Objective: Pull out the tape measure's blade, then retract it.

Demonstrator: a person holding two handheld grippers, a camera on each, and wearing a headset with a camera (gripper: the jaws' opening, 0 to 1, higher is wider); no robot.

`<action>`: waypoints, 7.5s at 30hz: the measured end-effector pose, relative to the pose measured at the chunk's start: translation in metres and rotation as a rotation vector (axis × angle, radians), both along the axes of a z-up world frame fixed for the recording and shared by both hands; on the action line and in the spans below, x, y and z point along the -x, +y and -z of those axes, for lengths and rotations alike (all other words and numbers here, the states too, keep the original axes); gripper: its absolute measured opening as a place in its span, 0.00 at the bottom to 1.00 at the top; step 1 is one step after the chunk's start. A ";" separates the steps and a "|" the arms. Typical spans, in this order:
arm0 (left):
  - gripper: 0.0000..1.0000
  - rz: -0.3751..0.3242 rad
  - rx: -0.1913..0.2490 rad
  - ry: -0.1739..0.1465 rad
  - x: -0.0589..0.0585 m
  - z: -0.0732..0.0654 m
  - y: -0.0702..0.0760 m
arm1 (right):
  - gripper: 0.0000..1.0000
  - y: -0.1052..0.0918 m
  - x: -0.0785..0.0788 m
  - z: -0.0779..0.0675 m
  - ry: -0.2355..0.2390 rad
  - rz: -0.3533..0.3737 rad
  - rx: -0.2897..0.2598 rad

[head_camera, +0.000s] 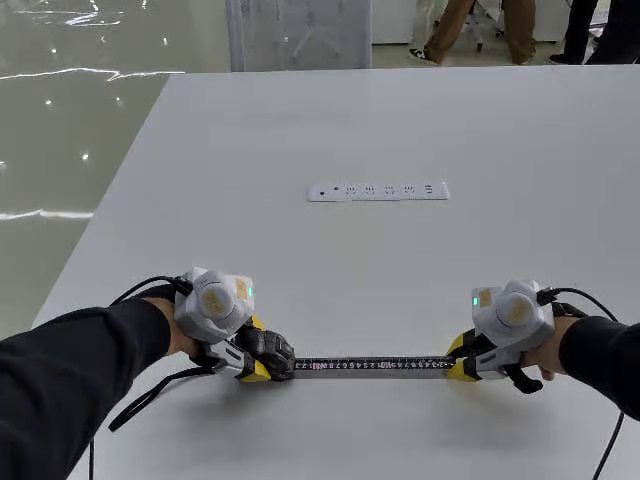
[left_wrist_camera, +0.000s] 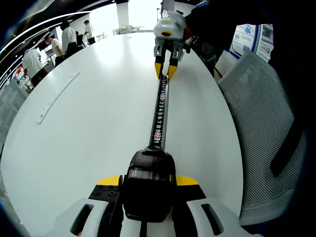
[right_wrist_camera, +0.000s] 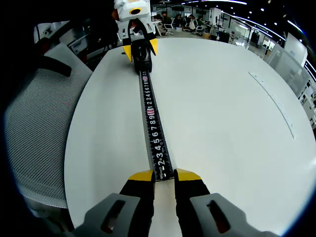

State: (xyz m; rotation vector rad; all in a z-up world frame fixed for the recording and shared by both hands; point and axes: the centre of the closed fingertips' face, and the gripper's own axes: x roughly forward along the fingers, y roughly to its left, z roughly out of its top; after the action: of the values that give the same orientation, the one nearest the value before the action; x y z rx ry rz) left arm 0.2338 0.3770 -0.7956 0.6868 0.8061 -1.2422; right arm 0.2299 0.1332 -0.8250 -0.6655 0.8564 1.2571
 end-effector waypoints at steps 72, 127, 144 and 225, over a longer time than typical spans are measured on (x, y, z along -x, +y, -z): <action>0.91 -0.500 0.347 -0.089 -0.032 -0.057 0.047 | 0.43 -0.007 -0.007 -0.024 -0.162 0.253 -0.036; 1.00 -0.805 0.465 -0.207 0.081 -0.072 0.149 | 1.00 -0.153 0.143 -0.095 -0.281 0.730 -0.232; 1.00 -0.794 0.475 -0.216 0.089 -0.079 0.147 | 1.00 -0.152 0.145 -0.095 -0.279 0.709 -0.235; 0.85 -1.101 0.485 -0.249 -0.005 -0.011 0.011 | 0.16 -0.003 0.004 -0.002 -0.014 -0.141 0.135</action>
State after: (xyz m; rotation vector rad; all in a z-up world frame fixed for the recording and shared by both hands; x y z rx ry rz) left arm 0.2391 0.3876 -0.7847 -0.0536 0.4997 -0.2944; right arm 0.2259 0.1298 -0.8230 -0.8536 0.9013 1.3271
